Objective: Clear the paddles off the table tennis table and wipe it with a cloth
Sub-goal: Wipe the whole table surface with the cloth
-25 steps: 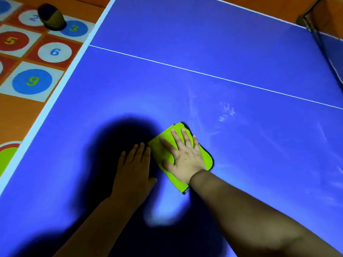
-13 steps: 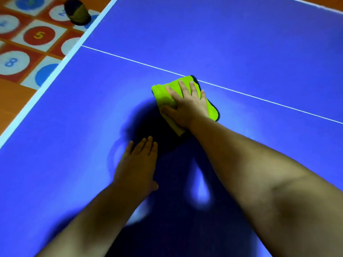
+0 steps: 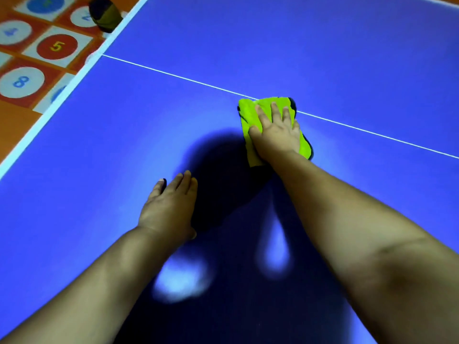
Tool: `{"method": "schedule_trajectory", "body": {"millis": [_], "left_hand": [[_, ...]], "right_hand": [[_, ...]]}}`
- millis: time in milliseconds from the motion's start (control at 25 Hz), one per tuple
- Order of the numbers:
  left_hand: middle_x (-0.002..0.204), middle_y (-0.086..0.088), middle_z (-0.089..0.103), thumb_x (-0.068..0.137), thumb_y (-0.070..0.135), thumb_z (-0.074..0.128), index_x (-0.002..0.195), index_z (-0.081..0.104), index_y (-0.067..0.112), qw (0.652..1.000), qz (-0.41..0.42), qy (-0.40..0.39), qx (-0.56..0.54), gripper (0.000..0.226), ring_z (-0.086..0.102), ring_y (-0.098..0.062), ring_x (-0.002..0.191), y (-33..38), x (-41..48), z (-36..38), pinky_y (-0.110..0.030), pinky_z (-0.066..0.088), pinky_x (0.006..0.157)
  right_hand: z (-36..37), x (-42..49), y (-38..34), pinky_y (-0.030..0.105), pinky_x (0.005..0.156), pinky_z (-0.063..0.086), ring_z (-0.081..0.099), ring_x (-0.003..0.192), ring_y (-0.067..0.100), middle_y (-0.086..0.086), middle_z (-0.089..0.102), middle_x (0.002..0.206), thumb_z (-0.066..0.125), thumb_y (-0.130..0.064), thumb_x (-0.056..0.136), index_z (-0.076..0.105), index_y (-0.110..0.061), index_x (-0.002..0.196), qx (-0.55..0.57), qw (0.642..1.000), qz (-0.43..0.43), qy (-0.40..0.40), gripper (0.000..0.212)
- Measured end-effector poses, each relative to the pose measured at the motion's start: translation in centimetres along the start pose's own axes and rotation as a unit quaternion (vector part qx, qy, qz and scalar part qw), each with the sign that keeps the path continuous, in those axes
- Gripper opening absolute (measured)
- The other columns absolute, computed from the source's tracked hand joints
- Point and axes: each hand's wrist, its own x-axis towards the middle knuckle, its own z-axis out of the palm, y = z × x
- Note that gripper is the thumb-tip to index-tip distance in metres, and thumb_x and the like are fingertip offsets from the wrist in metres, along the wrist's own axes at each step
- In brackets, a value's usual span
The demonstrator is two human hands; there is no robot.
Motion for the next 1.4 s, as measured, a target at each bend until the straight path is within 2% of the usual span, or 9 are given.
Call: {"method": "schedule_trajectory", "body": {"millis": [200, 320, 400, 440, 560, 720, 920, 1200, 1400], "left_hand": [[0.157, -0.008, -0.001, 0.079, 0.048, 0.064, 0.149, 0.002, 0.011, 0.997, -0.005, 0.074, -0.005, 0.100, 0.002, -0.020, 0.144, 0.0, -1.7, 0.6, -0.038, 0.005, 0.115], [0.142, -0.021, 0.041, 0.071, 0.023, 0.074, 0.134, 0.043, -0.002, 0.979, 0.033, 0.198, -0.029, 0.075, 0.043, -0.032, 0.129, 0.8, -4.7, 3.2, -0.046, 0.033, 0.106], [0.125, -0.020, 0.058, 0.069, 0.013, 0.059, 0.119, 0.059, -0.002, 0.953, 0.077, 0.284, -0.066, 0.052, 0.059, -0.034, 0.112, 1.3, -7.0, 5.4, -0.051, 0.045, 0.092], [0.124, -0.018, 0.060, 0.070, 0.014, 0.046, 0.118, 0.061, 0.000, 0.950, 0.094, 0.289, -0.066, 0.052, 0.060, -0.033, 0.110, 1.5, -8.2, 6.4, -0.051, 0.046, 0.091], [0.123, -0.016, 0.060, 0.071, 0.015, 0.029, 0.118, 0.062, 0.001, 0.946, 0.122, 0.294, -0.059, 0.059, 0.060, -0.031, 0.111, 1.4, -12.4, 8.6, -0.051, 0.046, 0.090], [0.117, -0.018, 0.064, 0.070, 0.014, 0.029, 0.112, 0.065, -0.001, 0.951, 0.117, 0.279, -0.064, 0.057, 0.063, -0.033, 0.105, 0.4, -18.1, 10.7, -0.052, 0.050, 0.083], [0.113, -0.018, 0.066, 0.069, 0.014, 0.030, 0.108, 0.067, -0.001, 0.966, 0.120, 0.222, -0.063, 0.056, 0.064, -0.032, 0.103, -0.5, -25.8, 13.6, -0.050, 0.052, 0.080], [0.109, -0.016, 0.067, 0.067, 0.018, 0.032, 0.105, 0.069, 0.000, 0.973, 0.154, 0.163, -0.056, 0.056, 0.065, -0.029, 0.100, 1.1, -31.5, 15.7, -0.039, 0.050, 0.085], [0.106, -0.016, 0.069, 0.047, 0.016, 0.056, 0.101, 0.070, 0.000, 0.976, 0.172, 0.127, -0.038, 0.059, 0.067, -0.029, 0.096, 3.2, -31.6, 15.6, -0.048, 0.053, 0.077]], "right_hand": [[1.6, -9.7, -0.2, 0.050, 0.116, 0.008, -0.003, 0.148, 0.029, 0.001, 0.003, 0.162, 0.036, -0.053, 0.097, 0.011, -0.044, 0.150, -0.041, 0.999, -0.030, 0.000, 0.060], [2.6, -16.9, -1.2, 0.049, 0.117, 0.007, -0.003, 0.148, 0.029, 0.001, 0.002, 0.162, 0.031, -0.054, 0.096, 0.011, -0.045, 0.150, -0.056, 0.998, -0.039, -0.011, 0.058], [3.7, -21.9, -2.2, 0.051, 0.115, 0.012, 0.005, 0.148, 0.032, 0.003, 0.011, 0.161, 0.022, -0.058, 0.091, 0.020, -0.043, 0.149, -0.048, 0.998, -0.048, 0.001, 0.060], [4.2, -24.2, -2.7, 0.053, 0.113, 0.018, 0.013, 0.146, 0.034, 0.005, 0.020, 0.159, 0.021, -0.058, 0.087, 0.029, -0.041, 0.147, -0.035, 0.998, -0.053, 0.016, 0.063], [5.9, -31.2, -4.2, 0.057, 0.102, 0.037, 0.036, 0.137, 0.037, 0.006, 0.042, 0.149, 0.032, -0.055, 0.082, 0.054, -0.035, 0.133, -0.042, 0.996, -0.062, 0.053, 0.059], [7.7, -40.0, -6.6, 0.057, 0.099, 0.040, 0.037, 0.136, 0.037, 0.006, 0.045, 0.146, 0.037, -0.053, 0.082, 0.058, -0.035, 0.129, -0.062, 0.993, -0.075, 0.059, 0.055], [9.7, -49.8, -9.5, 0.058, 0.104, 0.035, 0.027, 0.139, 0.037, 0.008, 0.046, 0.145, 0.039, -0.054, 0.085, 0.050, -0.037, 0.135, -0.063, 0.993, -0.093, 0.026, 0.054], [10.1, -58.6, -8.3, 0.055, 0.110, 0.030, 0.030, 0.141, 0.033, 0.002, 0.042, 0.148, 0.043, -0.052, 0.084, 0.043, -0.039, 0.138, -0.061, 0.988, -0.142, 0.005, 0.055], [10.0, -60.3, -3.9, 0.048, 0.111, 0.018, 0.022, 0.144, 0.027, -0.001, 0.034, 0.153, 0.047, -0.047, 0.079, 0.038, -0.040, 0.138, -0.072, 0.990, -0.122, 0.004, 0.060]]}}
